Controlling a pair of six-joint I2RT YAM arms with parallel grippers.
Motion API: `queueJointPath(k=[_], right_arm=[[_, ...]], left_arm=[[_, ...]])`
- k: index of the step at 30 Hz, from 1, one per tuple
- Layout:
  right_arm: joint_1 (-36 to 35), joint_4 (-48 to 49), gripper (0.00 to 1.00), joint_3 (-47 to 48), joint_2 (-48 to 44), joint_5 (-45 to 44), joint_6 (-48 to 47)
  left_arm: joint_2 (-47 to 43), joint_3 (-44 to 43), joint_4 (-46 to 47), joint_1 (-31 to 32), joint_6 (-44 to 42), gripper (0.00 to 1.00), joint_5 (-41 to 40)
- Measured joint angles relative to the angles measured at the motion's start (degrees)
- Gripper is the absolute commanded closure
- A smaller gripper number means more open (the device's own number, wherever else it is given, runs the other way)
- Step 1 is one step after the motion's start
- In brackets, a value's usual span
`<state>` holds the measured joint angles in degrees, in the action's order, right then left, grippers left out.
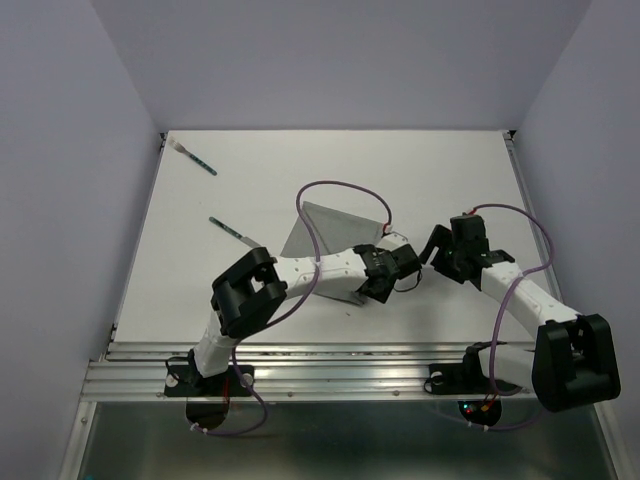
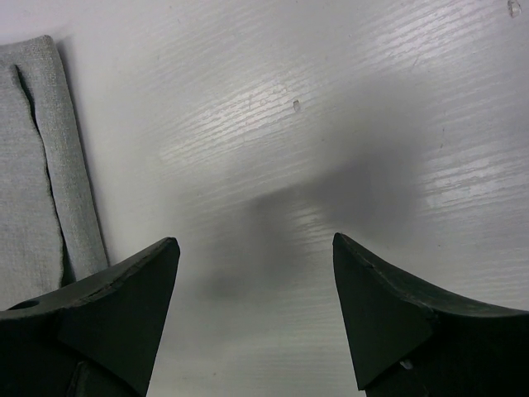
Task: Fold the napkin into a case and place the utensils inside
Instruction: Pick up the upper triangle-folded napkin from the center of the board.
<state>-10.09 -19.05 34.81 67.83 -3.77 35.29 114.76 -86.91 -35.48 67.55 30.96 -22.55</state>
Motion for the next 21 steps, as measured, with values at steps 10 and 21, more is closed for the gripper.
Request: queueJointPath(k=[10,21], right_arm=[[0.0,0.0,0.2,0.1,0.0,0.8,-0.6],[0.0,0.0,0.2,0.3,0.0,0.8,-0.6]], left_arm=[[2.3,-0.5,-0.2,1.7,-0.1,0.38,-0.5],[3.4,-0.5,-0.1,1.8,-0.1,0.47,-1.4]])
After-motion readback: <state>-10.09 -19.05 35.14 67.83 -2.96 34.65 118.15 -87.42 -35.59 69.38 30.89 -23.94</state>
